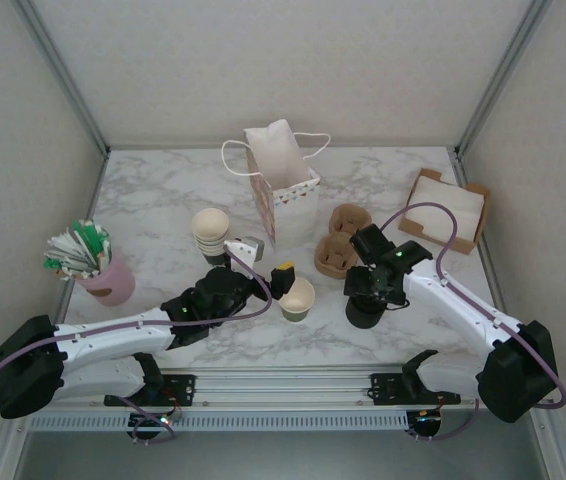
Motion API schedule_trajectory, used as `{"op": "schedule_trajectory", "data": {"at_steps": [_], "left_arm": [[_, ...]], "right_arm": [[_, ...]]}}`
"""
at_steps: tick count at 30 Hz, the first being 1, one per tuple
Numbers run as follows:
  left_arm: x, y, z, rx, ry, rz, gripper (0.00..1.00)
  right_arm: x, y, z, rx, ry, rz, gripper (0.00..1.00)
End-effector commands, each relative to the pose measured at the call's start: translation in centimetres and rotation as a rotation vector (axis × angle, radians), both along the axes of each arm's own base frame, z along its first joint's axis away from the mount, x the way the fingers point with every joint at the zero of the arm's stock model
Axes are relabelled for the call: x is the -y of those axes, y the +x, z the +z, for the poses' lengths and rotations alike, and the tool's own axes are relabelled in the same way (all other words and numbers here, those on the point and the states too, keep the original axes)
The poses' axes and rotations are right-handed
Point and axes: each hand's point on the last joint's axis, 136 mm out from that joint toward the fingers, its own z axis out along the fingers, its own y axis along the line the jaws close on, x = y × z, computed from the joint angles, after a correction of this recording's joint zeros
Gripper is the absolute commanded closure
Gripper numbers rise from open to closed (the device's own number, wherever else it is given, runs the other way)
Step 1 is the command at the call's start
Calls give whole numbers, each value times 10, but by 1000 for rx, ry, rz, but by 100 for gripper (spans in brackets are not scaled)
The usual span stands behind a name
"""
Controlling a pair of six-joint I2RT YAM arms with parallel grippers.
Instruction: Pack the takeout coffee
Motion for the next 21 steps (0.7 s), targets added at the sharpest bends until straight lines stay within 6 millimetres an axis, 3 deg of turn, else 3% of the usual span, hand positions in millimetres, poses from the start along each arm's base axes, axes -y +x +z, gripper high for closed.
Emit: {"op": "schedule_trajectory", "data": {"at_steps": [1,21], "left_arm": [[0,1,11,25,-3,9,0],[2,1,10,23,0,4,0]], "right_arm": [[5,-3,-5,-17,-17,-3,15],[5,-9,-3,-29,-3,1,22]]}}
